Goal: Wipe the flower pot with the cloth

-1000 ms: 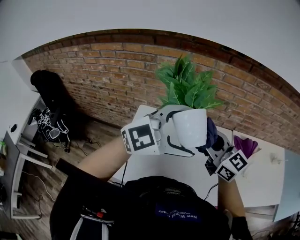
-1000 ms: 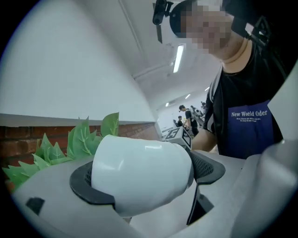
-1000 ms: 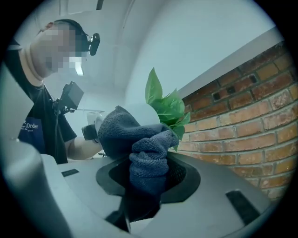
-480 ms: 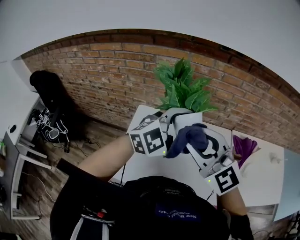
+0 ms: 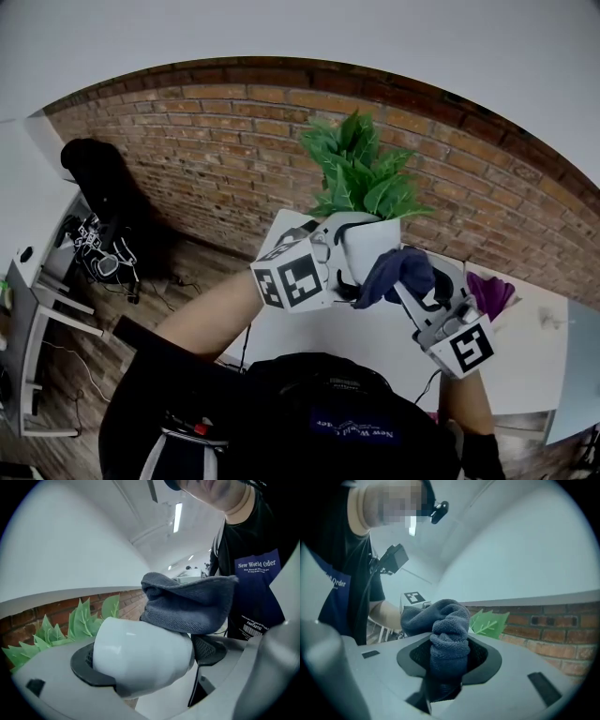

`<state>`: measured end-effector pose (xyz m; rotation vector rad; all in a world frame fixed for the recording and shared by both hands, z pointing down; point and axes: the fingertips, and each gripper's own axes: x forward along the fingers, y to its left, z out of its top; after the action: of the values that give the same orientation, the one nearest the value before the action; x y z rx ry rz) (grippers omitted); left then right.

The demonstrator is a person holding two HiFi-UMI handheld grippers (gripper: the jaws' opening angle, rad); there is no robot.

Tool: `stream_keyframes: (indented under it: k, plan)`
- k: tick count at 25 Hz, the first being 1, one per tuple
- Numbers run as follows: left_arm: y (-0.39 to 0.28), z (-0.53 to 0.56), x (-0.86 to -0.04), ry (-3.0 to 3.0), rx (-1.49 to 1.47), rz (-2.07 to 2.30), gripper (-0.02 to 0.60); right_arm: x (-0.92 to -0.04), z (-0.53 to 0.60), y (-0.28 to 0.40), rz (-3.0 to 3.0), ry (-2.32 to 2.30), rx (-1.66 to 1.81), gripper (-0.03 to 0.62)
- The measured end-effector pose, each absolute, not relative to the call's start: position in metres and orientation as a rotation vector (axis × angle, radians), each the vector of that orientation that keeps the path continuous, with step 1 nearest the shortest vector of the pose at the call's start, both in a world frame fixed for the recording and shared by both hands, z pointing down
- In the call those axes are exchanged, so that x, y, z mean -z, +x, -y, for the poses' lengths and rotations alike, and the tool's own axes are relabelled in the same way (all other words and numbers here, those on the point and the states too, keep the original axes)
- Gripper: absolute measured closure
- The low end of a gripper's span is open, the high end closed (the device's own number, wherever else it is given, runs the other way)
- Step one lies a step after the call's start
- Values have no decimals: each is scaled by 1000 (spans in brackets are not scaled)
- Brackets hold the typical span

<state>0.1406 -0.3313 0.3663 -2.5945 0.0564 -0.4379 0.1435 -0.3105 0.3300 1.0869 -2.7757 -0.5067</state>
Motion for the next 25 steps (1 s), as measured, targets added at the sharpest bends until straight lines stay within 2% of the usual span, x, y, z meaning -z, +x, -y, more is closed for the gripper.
stream_keyframes:
  k: [10, 25]
  plan:
    - [134, 307, -336, -2615, 268, 58, 60, -325, 339, 180, 3109, 1208, -35, 465]
    - [123, 292, -319, -2673, 148, 168, 60, -354, 356, 169, 3110, 1193, -313, 465]
